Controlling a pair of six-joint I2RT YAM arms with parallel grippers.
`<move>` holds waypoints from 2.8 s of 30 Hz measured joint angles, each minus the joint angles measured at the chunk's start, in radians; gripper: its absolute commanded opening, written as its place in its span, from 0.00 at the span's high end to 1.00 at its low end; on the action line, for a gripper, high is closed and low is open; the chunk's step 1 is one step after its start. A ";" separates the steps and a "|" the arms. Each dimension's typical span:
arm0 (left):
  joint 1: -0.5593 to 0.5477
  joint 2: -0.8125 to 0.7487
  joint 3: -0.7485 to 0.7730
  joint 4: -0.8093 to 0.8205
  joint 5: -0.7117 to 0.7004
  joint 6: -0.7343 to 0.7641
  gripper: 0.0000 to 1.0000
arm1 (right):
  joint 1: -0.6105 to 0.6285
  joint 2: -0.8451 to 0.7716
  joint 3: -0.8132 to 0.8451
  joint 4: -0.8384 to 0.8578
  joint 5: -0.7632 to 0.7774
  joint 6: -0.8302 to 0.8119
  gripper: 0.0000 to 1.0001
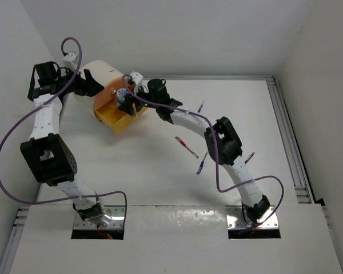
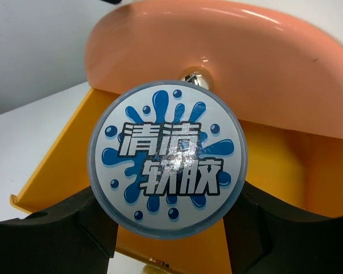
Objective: Sort the stationery into containers
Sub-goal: Place the stationery in the drawer, then close the drawer in the storage box.
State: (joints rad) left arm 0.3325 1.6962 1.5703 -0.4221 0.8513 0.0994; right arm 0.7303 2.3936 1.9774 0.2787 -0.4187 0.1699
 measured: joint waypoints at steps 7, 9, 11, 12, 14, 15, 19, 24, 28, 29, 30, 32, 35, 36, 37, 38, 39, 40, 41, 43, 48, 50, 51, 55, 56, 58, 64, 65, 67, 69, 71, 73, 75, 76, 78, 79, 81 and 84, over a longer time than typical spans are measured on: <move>0.000 0.000 0.000 0.000 0.000 0.000 0.21 | 0.000 0.013 0.006 0.000 0.020 -0.032 0.75; 0.000 0.000 0.000 0.000 0.000 0.000 0.21 | 0.000 0.017 0.010 0.002 0.028 -0.035 0.56; 0.000 0.000 0.000 0.001 0.001 0.000 0.21 | 0.000 0.026 0.018 0.009 0.036 -0.039 0.49; 0.000 0.001 0.000 0.001 0.001 0.000 0.21 | 0.000 0.031 0.023 0.012 0.042 -0.039 0.43; 0.000 0.002 0.000 0.002 0.002 -0.002 0.21 | 0.000 0.035 0.028 0.014 0.047 -0.039 0.37; 0.000 0.002 0.000 0.002 0.002 -0.003 0.21 | 0.000 0.038 0.032 0.015 0.051 -0.039 0.32; 0.000 0.002 0.002 0.001 0.002 -0.005 0.21 | 0.000 0.045 0.042 0.019 0.061 -0.034 0.26; 0.000 0.005 0.004 0.000 0.008 -0.010 0.21 | 0.000 0.045 0.054 0.031 0.072 -0.025 0.24; 0.000 0.006 0.005 0.000 0.010 -0.011 0.21 | -0.001 0.045 0.054 0.039 0.076 -0.012 0.24; 0.000 0.006 0.005 0.000 0.010 -0.011 0.21 | -0.002 0.045 0.054 0.043 0.076 -0.007 0.25; 0.000 0.006 0.005 0.000 0.010 -0.011 0.21 | -0.002 0.044 0.052 0.051 0.076 -0.002 0.27; 0.000 0.006 0.005 0.000 0.010 -0.011 0.21 | -0.003 0.043 0.047 0.075 0.077 0.010 0.41; 0.000 0.007 0.005 0.000 0.010 -0.011 0.22 | -0.010 0.025 0.030 0.092 0.079 0.043 0.70; 0.000 0.008 0.006 0.000 0.010 -0.011 0.23 | -0.014 0.008 0.011 0.097 0.079 0.056 0.77; 0.000 0.008 0.007 0.000 0.010 -0.011 0.23 | -0.020 -0.018 -0.018 0.100 0.078 0.077 0.83; 0.000 0.008 0.007 0.000 0.009 -0.011 0.23 | -0.029 -0.049 -0.047 0.103 0.078 0.095 0.93; 0.000 0.008 0.007 0.000 0.009 -0.011 0.23 | -0.040 -0.083 -0.078 0.105 0.076 0.114 0.97; 0.000 0.008 0.008 0.000 0.008 -0.011 0.23 | -0.055 -0.131 -0.128 0.120 0.075 0.140 1.00; 0.000 0.010 0.009 -0.002 0.006 -0.011 0.24 | -0.073 -0.183 -0.181 0.127 0.069 0.166 1.00; 0.000 0.013 0.014 -0.004 0.006 -0.011 0.24 | -0.104 -0.286 -0.294 0.168 0.059 0.202 1.00; 0.000 0.021 0.026 -0.015 0.007 -0.015 0.24 | -0.157 -0.451 -0.523 0.268 0.047 0.258 1.00; 0.000 0.022 0.030 -0.019 0.007 -0.014 0.24 | -0.153 -0.452 -0.571 0.281 0.042 0.277 1.00; 0.000 0.022 0.031 -0.023 0.006 -0.014 0.24 | -0.148 -0.449 -0.597 0.283 0.041 0.285 1.00; -0.001 0.023 0.035 -0.032 0.007 -0.007 0.22 | -0.122 -0.393 -0.647 0.282 0.031 0.325 1.00; -0.001 0.023 0.035 -0.034 0.007 -0.005 0.22 | -0.115 -0.376 -0.647 0.282 0.029 0.333 1.00; -0.002 0.023 0.036 -0.037 0.006 -0.002 0.23 | -0.104 -0.349 -0.648 0.282 0.029 0.347 1.00; -0.002 0.023 0.037 -0.039 0.006 0.001 0.23 | -0.077 -0.284 -0.614 0.301 0.046 0.369 1.00; -0.002 0.023 0.037 -0.039 0.006 0.001 0.23 | -0.072 -0.268 -0.596 0.306 0.051 0.372 1.00; -0.002 0.023 0.037 -0.039 0.006 0.002 0.23 | -0.065 -0.234 -0.558 0.318 0.058 0.377 1.00; -0.002 0.023 0.037 -0.040 0.006 0.006 0.23 | -0.060 -0.201 -0.519 0.322 0.072 0.380 1.00; -0.002 0.023 0.037 -0.041 0.006 0.010 0.24 | -0.055 -0.170 -0.482 0.321 0.079 0.384 1.00; -0.002 0.023 0.037 -0.042 0.006 0.016 0.24 | -0.053 -0.142 -0.444 0.322 0.089 0.387 1.00; -0.002 0.023 0.037 -0.044 0.006 0.021 0.24 | -0.050 -0.114 -0.407 0.323 0.101 0.389 1.00; -0.002 0.023 0.037 -0.044 0.006 0.024 0.24 | -0.048 -0.098 -0.383 0.324 0.106 0.390 1.00; -0.002 0.023 0.037 -0.045 0.006 0.027 0.24 | -0.041 -0.067 -0.341 0.327 0.119 0.392 1.00; -0.002 0.023 0.037 -0.047 0.006 0.029 0.24 | -0.038 -0.055 -0.323 0.328 0.124 0.392 1.00; -0.002 0.023 0.037 -0.048 0.006 0.034 0.24 | -0.031 -0.034 -0.293 0.330 0.135 0.392 1.00; -0.002 0.023 0.035 -0.049 0.007 0.042 0.24 | -0.019 0.003 -0.234 0.330 0.153 0.393 1.00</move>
State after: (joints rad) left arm 0.3305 1.7187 1.6058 -0.4709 0.8585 0.1410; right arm 0.7109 2.3970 1.7432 0.6083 -0.2657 0.5632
